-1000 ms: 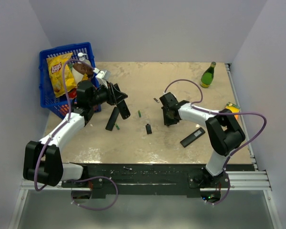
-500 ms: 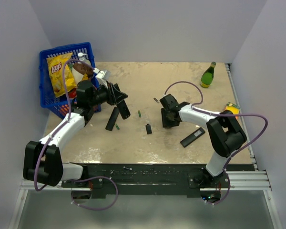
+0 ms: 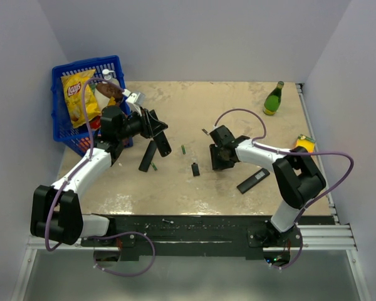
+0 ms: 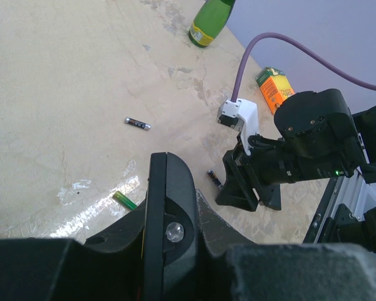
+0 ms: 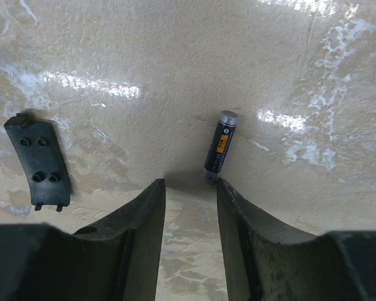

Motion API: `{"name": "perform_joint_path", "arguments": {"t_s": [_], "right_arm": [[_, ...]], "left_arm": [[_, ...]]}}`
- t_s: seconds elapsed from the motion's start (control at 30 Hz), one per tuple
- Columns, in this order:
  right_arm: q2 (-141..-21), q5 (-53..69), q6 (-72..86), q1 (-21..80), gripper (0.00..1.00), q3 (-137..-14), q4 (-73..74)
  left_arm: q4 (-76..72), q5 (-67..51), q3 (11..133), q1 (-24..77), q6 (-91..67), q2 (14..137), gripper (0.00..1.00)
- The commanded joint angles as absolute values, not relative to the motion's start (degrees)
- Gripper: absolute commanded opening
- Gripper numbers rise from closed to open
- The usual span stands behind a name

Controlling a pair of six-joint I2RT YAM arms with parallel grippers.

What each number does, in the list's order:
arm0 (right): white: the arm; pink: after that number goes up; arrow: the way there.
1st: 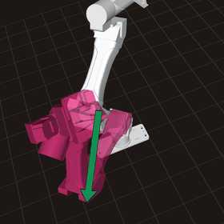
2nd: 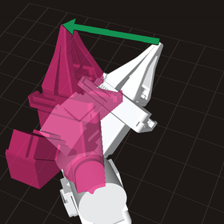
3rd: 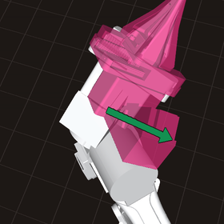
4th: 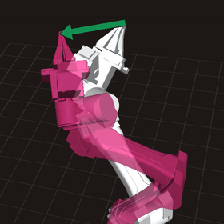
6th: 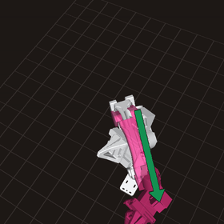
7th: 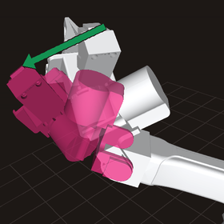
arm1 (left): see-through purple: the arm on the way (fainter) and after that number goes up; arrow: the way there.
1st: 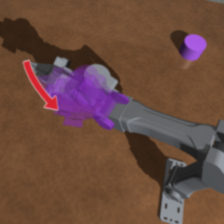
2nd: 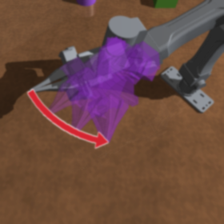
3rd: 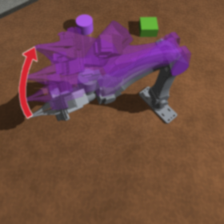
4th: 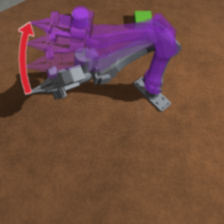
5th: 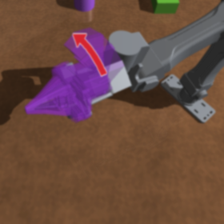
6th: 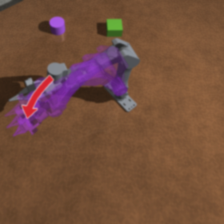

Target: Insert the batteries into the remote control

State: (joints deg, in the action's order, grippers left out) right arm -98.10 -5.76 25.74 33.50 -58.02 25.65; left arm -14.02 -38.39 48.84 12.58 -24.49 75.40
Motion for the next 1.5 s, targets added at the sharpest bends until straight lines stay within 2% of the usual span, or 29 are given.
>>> {"name": "perform_joint_path", "arguments": {"t_s": [0.0,0.93,1.3,1.47], "right_arm": [[-98.2,-3.3,26.5,34.0,0.41,-58.5,24.0],[-106.3,-1.0,24.1,34.4,0.43,-68.0,19.2],[-103.0,-1.2,-2.3,34.4,0.48,-77.4,34.7],[-103.4,-4.1,-12.3,34.5,0.49,-77.7,40.0]], "left_arm": [[-16.8,-39.4,50.6,12.9,-24.5,73.7,0.0],[-16.7,-39.6,50.6,12.9,-24.5,73.7,0.0],[-16.6,-39.6,50.8,12.9,-24.3,73.7,0.0],[-16.5,-39.7,50.8,12.9,-24.3,73.6,0.0]]}}
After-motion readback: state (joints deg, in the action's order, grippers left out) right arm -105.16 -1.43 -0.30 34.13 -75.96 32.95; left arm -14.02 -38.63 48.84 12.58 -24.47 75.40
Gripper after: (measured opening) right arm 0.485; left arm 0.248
